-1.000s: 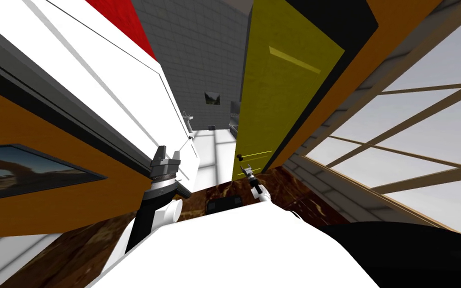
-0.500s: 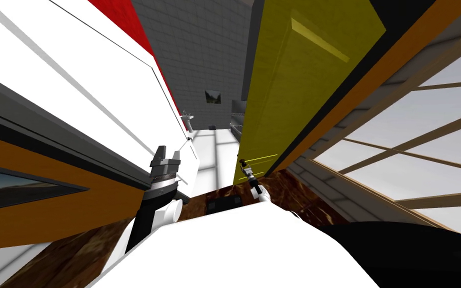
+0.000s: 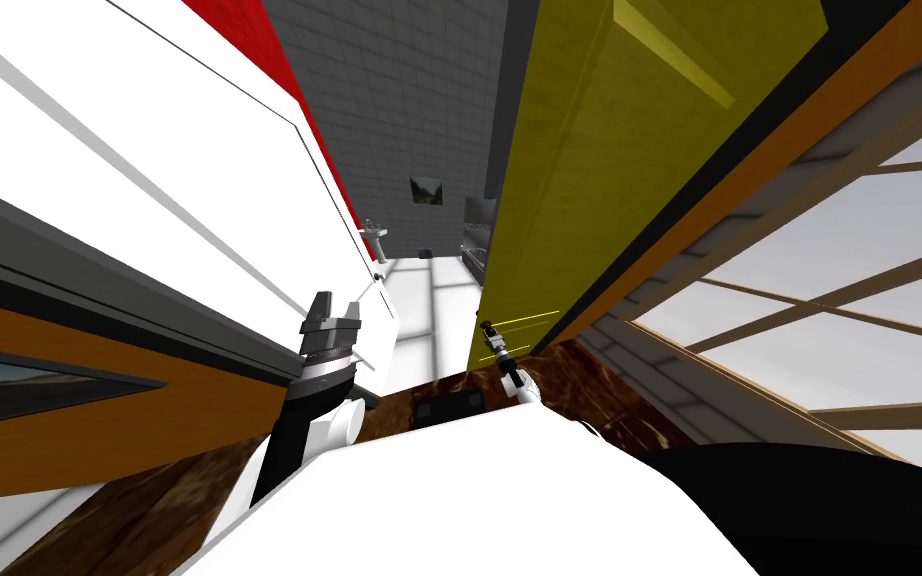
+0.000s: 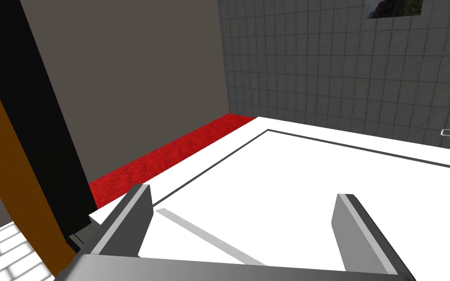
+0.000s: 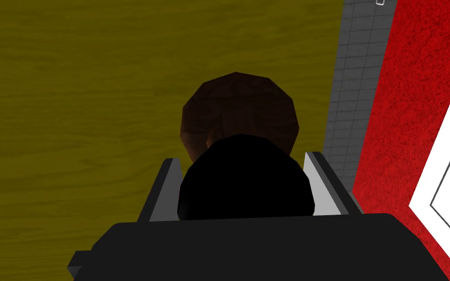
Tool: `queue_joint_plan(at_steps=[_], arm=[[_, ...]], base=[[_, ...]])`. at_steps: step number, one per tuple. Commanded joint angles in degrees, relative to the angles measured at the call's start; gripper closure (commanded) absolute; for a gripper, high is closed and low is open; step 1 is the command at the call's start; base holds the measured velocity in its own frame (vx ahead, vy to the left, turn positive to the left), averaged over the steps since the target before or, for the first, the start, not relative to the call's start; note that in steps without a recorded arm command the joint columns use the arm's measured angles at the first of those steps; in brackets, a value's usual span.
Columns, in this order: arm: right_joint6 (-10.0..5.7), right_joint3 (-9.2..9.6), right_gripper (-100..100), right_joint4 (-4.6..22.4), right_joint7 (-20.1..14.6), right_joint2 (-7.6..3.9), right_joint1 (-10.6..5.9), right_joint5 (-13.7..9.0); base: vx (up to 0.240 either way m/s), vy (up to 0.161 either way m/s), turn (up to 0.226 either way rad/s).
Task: Push the door open
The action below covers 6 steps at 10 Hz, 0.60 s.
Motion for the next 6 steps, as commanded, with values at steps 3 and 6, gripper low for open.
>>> queue_joint_plan(at_steps=[3, 6], arm=[[-0.14, 0.04, 100, 0.06, -0.02, 0.05, 0.21, 0.02], [-0.06, 0.02, 100, -0.22, -3.62, 0.02, 0.11, -1.47]], base=[[0.0, 0.0, 0.0], [0.024, -0.002, 0.027]])
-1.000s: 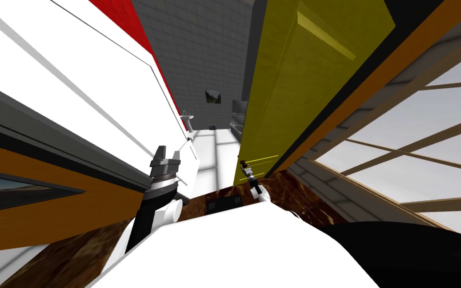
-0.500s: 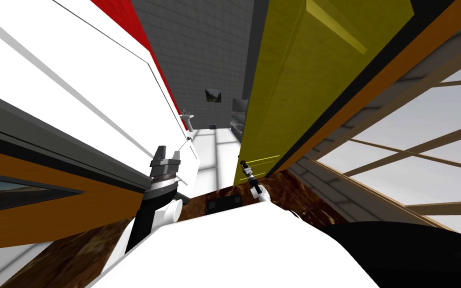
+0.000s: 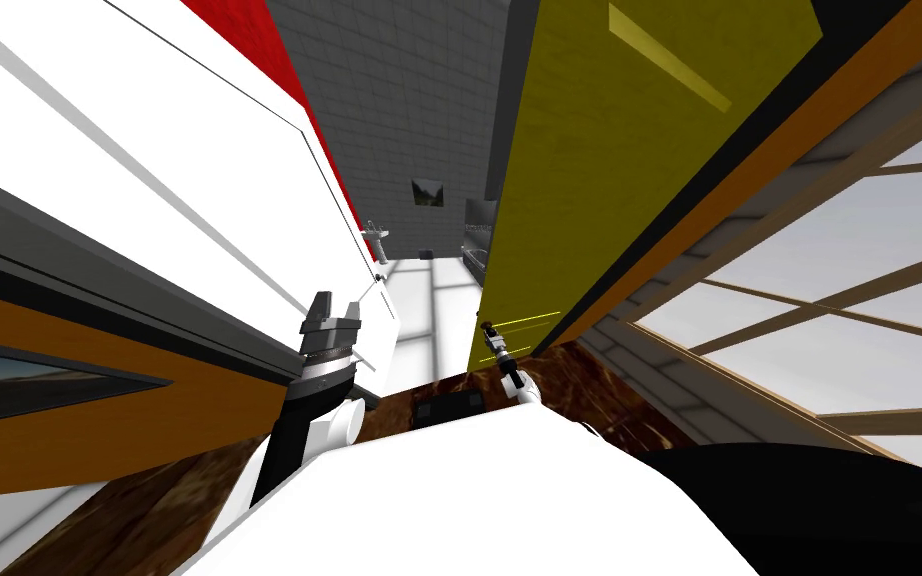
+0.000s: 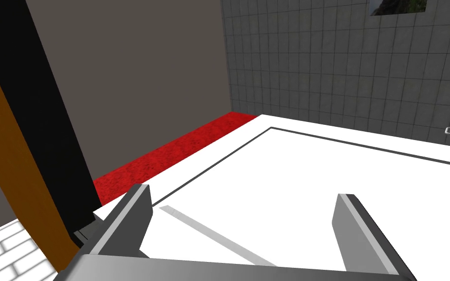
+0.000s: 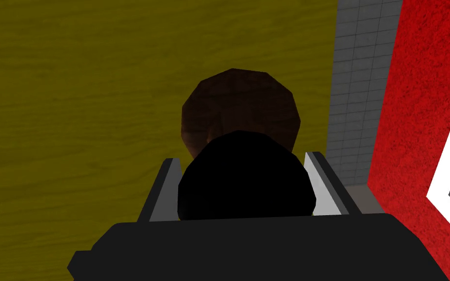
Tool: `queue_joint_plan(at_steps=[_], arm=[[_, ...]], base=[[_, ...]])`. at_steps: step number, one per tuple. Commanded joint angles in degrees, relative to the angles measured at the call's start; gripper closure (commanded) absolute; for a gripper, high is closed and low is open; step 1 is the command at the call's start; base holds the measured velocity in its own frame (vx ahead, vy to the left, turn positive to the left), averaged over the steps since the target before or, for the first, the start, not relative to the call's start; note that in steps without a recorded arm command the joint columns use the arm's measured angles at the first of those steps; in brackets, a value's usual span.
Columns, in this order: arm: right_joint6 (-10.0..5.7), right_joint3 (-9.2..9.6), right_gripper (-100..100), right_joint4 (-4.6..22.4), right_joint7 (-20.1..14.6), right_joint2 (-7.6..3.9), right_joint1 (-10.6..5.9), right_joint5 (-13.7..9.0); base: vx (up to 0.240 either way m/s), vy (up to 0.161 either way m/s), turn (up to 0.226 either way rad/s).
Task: Push the door open
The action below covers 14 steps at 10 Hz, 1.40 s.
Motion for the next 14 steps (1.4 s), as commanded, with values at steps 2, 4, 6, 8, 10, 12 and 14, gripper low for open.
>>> queue_joint_plan(at_steps=[2, 4, 6, 8, 10, 12, 14], arm=[[-0.29, -0.11, 100, -0.33, -3.35, -0.02, -0.14, -1.45], [-0.36, -0.12, 100, -0.51, -6.17, 0.01, -0.03, -2.66], [-0.4, -0.12, 100, -0.63, -7.94, 0.02, 0.03, -3.43], [-0.48, -0.13, 100, -0.86, -11.47, 0.06, 0.17, -4.99], [-0.52, -0.13, 100, -0.98, -13.36, 0.09, 0.25, -5.84], [-0.62, -0.14, 100, -1.28, -17.21, 0.15, 0.42, -7.79], [-0.67, -0.14, 100, -1.42, -19.66, 0.19, 0.5, -8.76]], base=[[0.026, -0.001, 0.026], [0.04, -0.005, 0.04], [0.037, 0.001, 0.031], [0.036, 0.001, 0.04], [0.044, -0.007, 0.027], [0.043, -0.009, 0.046], [0.034, -0.007, 0.034]])
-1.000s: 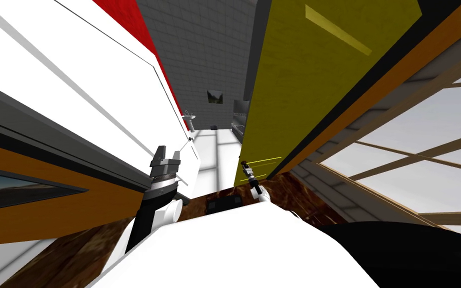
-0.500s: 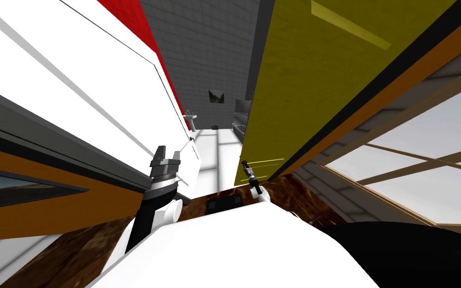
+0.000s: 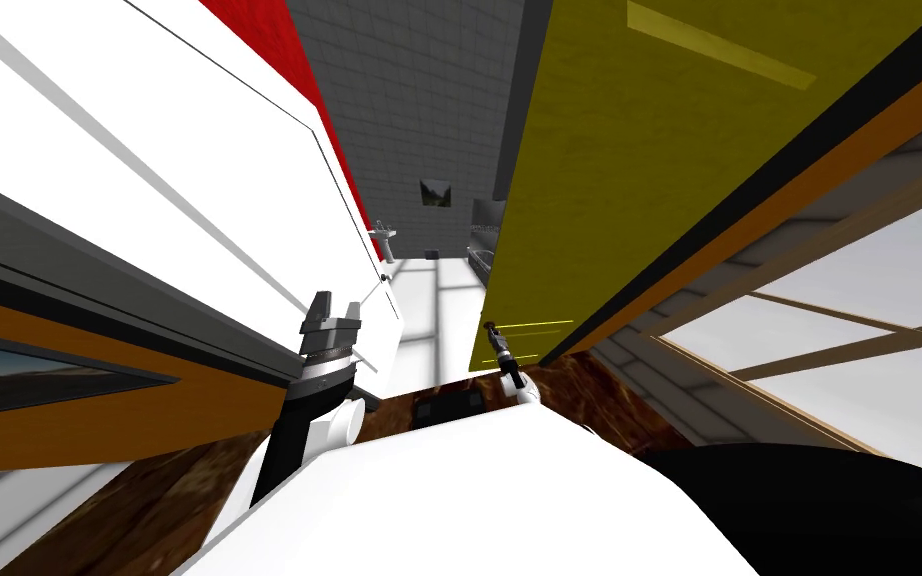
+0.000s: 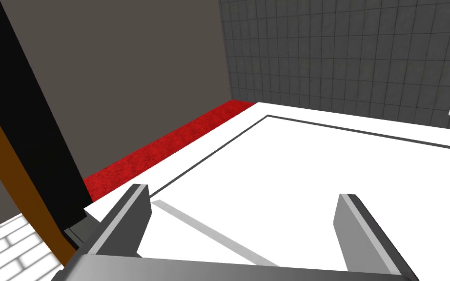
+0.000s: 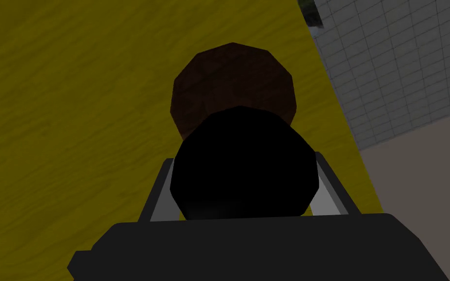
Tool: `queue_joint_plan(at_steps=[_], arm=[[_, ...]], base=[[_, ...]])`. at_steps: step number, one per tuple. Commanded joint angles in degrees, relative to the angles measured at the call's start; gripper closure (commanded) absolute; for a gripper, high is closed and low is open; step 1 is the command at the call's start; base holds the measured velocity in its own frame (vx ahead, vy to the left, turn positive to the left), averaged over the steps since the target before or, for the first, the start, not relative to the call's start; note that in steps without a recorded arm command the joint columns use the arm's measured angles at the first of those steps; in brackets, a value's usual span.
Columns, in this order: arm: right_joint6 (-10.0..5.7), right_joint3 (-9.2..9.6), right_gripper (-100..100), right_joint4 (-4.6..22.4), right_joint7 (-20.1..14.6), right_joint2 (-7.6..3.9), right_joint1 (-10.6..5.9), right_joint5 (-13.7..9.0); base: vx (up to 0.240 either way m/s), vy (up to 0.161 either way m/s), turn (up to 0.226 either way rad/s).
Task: Push the door open
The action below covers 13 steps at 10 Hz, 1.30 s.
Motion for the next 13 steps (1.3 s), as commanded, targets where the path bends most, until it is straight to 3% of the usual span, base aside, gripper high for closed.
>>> queue_joint_plan(at_steps=[1, 7, 11, 12, 13], arm=[[-0.36, -0.37, 100, -0.38, -2.86, -0.32, -0.07, -1.7], [-0.54, -0.38, 100, -0.89, -10.32, -0.16, 0.23, -5.1], [-0.72, -0.39, 100, -1.44, -16.99, 0.06, 0.55, -8.75], [-1.86, -0.54, -100, -2.66, -14.57, 0.15, 2.32, -5.84], [-2.28, -0.61, -100, -3.1, -14.13, 0.21, 2.98, -4.98]], base=[[0.048, -0.006, 0.049], [0.048, -0.009, 0.032], [0.049, -0.019, 0.04], [0.052, -0.011, -0.183], [0.053, 0.002, -0.194]])
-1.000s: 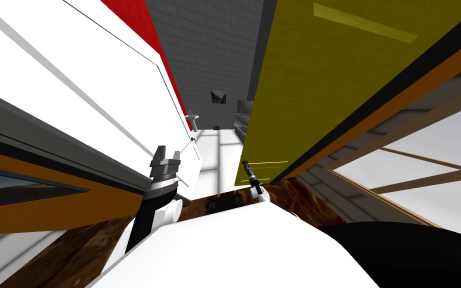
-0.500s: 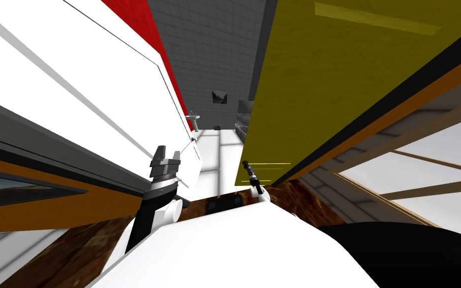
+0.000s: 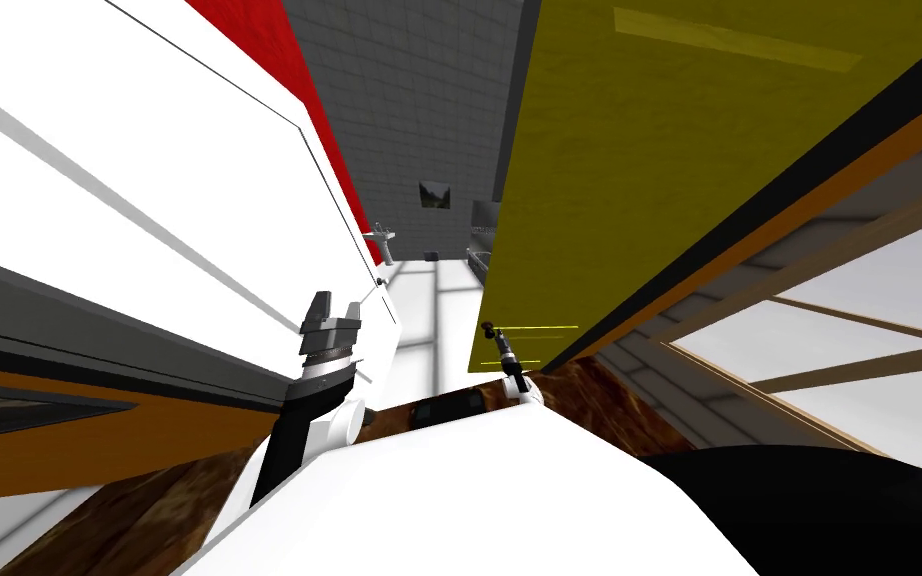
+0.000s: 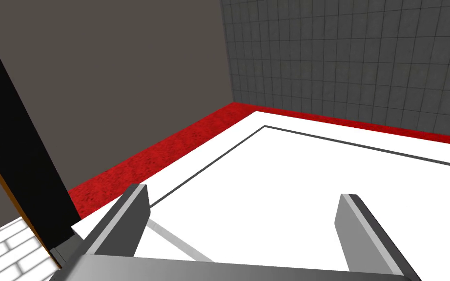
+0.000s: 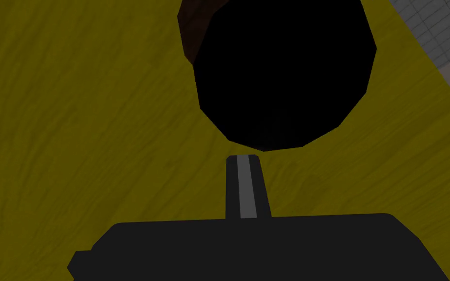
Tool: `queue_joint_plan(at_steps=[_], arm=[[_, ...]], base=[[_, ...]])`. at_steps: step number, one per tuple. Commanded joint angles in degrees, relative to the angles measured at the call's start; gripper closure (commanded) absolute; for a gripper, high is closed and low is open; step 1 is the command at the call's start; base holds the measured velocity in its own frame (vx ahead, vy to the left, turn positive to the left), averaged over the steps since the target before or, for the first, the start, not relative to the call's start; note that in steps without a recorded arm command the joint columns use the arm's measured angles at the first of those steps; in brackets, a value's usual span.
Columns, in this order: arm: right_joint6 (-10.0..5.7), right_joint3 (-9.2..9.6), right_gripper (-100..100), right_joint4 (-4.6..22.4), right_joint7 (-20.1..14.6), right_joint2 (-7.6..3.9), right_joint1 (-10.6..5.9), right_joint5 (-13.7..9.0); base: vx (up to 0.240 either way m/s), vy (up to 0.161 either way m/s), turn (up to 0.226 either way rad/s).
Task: Push the door open
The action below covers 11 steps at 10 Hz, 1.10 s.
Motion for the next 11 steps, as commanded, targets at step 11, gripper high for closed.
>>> queue_joint_plan(at_steps=[11], arm=[[-7.76, -1.19, -100, -8.41, 8.42, 1.74, 12.26, 16.11]], base=[[0.059, 0.009, -0.167]])
